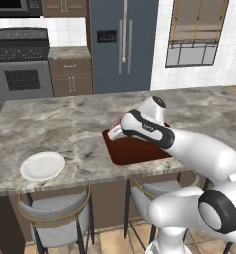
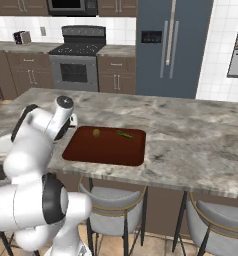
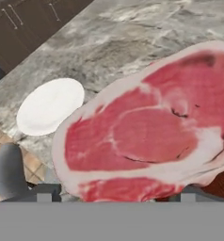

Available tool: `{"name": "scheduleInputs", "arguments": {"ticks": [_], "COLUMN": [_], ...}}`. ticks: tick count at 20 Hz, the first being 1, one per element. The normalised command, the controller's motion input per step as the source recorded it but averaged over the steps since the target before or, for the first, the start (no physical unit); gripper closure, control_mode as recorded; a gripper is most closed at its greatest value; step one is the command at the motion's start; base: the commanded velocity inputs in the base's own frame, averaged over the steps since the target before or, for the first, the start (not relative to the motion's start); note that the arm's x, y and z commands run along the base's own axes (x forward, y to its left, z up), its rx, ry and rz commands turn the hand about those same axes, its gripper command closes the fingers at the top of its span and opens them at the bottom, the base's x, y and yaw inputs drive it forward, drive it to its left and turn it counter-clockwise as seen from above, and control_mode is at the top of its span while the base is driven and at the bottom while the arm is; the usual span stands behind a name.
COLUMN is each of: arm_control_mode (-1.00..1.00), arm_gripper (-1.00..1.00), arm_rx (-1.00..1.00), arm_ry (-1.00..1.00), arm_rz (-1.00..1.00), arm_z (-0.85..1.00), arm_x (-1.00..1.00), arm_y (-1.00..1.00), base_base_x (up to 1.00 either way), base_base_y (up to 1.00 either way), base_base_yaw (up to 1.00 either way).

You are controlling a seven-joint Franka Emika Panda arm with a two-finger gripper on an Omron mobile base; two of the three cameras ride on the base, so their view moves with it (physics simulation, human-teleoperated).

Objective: Create a steak meal by picking up the steak and asparagus from the tray and placing them on the plate. Leave the kiwi on the tray.

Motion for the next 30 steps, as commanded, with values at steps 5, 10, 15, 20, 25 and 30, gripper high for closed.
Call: {"name": "scheduleInputs", "arguments": {"ticks": [5, 10, 15, 20, 25, 30], "arm_control_mode": [-1.0, -1.0, -1.0, -1.0, -1.0, -1.0], "arm_gripper": [1.0, 1.0, 1.0, 1.0, 1.0, 1.0], "arm_rx": [-0.1, -0.12, -0.12, -0.08, -0.06, -0.05], "arm_ry": [0.01, 0.02, 0.05, 0.05, 0.07, 0.05], "arm_rz": [0.16, 0.1, 0.08, 0.06, 0.02, 0.0], "arm_z": [-0.24, -0.36, -0.35, -0.25, -0.23, -0.29], "arm_x": [-0.04, 0.0, 0.03, 0.12, 0.23, 0.32], "arm_y": [1.0, 1.0, 1.0, 0.9, 0.73, 0.61], "base_base_x": [0.0, 0.0, 0.0, 0.0, 0.0, 0.0], "base_base_y": [0.0, 0.0, 0.0, 0.0, 0.0, 0.0], "base_base_yaw": [0.0, 0.0, 0.0, 0.0, 0.0, 0.0]}}
